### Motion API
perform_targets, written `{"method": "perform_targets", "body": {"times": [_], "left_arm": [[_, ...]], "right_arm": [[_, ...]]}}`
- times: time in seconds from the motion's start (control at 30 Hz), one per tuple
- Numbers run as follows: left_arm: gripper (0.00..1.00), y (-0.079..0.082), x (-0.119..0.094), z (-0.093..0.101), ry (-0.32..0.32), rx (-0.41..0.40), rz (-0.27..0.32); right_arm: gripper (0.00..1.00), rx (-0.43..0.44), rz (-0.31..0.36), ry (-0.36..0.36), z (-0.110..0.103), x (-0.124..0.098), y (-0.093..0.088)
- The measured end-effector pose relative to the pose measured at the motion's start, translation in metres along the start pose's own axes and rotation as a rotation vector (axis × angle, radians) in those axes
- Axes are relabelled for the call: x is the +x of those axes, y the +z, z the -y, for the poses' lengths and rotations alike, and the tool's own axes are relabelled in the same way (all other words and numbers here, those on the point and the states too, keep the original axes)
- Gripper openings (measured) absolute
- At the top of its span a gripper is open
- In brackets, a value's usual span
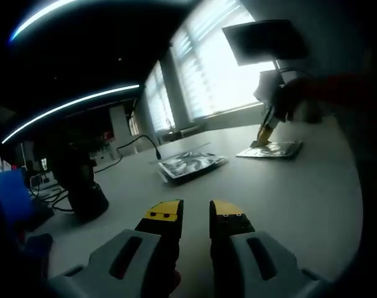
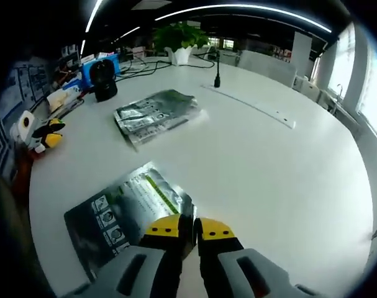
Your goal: Clip sheet goods on table flip sheet goods clip sheet goods scan sheet goods put sheet goods back to table
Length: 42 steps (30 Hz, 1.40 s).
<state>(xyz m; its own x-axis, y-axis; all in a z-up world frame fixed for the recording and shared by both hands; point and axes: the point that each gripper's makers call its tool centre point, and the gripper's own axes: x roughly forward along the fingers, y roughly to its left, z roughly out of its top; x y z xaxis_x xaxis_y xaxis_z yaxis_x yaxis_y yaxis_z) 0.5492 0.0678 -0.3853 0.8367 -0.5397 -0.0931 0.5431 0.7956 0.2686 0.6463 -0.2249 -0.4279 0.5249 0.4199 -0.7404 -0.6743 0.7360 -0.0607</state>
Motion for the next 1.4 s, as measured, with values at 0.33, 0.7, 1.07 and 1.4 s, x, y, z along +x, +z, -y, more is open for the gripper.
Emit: {"method": "perform_targets", "body": {"times": [0.33, 0.7, 1.07, 1.4], "left_arm": [[0.09, 0.000, 0.000, 0.000, 0.001, 0.000, -0.001], [0.09, 0.000, 0.000, 0.000, 0.003, -0.002, -0.001], [0.09, 0.000, 0.000, -0.001, 0.002, -0.003, -0.001], [0.09, 0.000, 0.000, -0.001, 0.003, -0.003, -0.001]], "right_arm": [[0.00, -0.038, 0.019, 0.015, -0.001, -0.001, 0.001], [0.00, -0.088, 0.002, -0.012, -0.001, -0.001, 0.003], [0.00, -0.080, 0.006, -0.030, -0.004, -0.013, 0.011], [0.00, -0.057, 0.059, -0.018, -0.022, -0.039, 0.037]]}}
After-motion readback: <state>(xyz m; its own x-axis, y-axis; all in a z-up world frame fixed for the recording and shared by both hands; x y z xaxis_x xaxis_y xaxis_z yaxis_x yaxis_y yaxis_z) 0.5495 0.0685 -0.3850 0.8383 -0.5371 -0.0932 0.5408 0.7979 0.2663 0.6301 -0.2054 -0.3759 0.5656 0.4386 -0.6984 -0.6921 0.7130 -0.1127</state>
